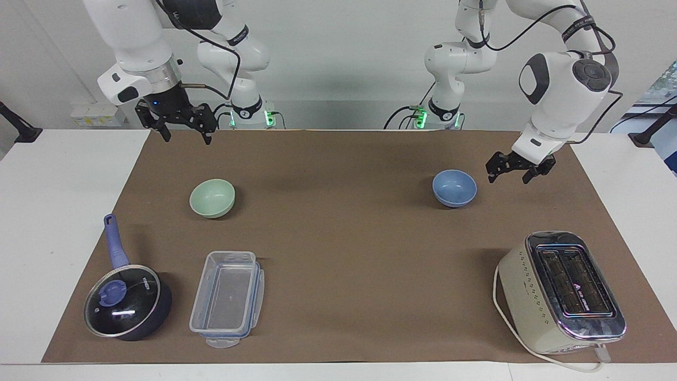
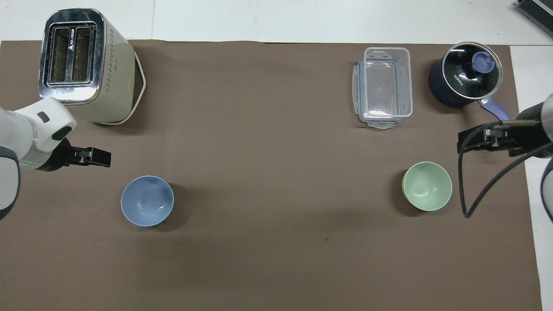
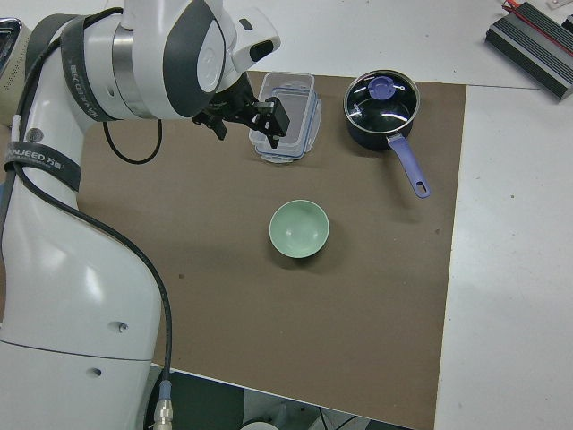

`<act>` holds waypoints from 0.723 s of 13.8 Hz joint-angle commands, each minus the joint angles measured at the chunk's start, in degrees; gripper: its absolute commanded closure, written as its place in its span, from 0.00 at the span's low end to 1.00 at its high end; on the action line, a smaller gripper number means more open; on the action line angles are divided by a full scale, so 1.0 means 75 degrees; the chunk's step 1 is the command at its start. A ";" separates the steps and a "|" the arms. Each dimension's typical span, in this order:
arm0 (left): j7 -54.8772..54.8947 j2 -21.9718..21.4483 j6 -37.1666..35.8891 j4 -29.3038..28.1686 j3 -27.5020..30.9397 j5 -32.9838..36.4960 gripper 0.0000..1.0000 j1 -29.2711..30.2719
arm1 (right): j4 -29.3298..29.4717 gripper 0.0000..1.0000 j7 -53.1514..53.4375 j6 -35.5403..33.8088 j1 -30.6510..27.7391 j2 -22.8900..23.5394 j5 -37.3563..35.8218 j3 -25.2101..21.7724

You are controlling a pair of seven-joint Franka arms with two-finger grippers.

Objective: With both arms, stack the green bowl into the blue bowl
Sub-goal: 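Reach the left gripper down to the rim of the blue bowl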

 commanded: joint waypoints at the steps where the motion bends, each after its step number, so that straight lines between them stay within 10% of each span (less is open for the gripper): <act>1: 0.0002 -0.0366 0.0601 -0.0776 0.0071 -0.0092 0.00 -0.0093 | -0.0097 0.00 -0.0274 -0.0066 -0.0125 -0.0085 0.0189 0.0024; 10: -0.0628 -0.0449 0.2685 -0.2768 0.0059 -0.0104 0.00 -0.0596 | -0.0121 0.00 -0.0285 -0.0031 -0.0196 -0.0097 0.0189 0.0024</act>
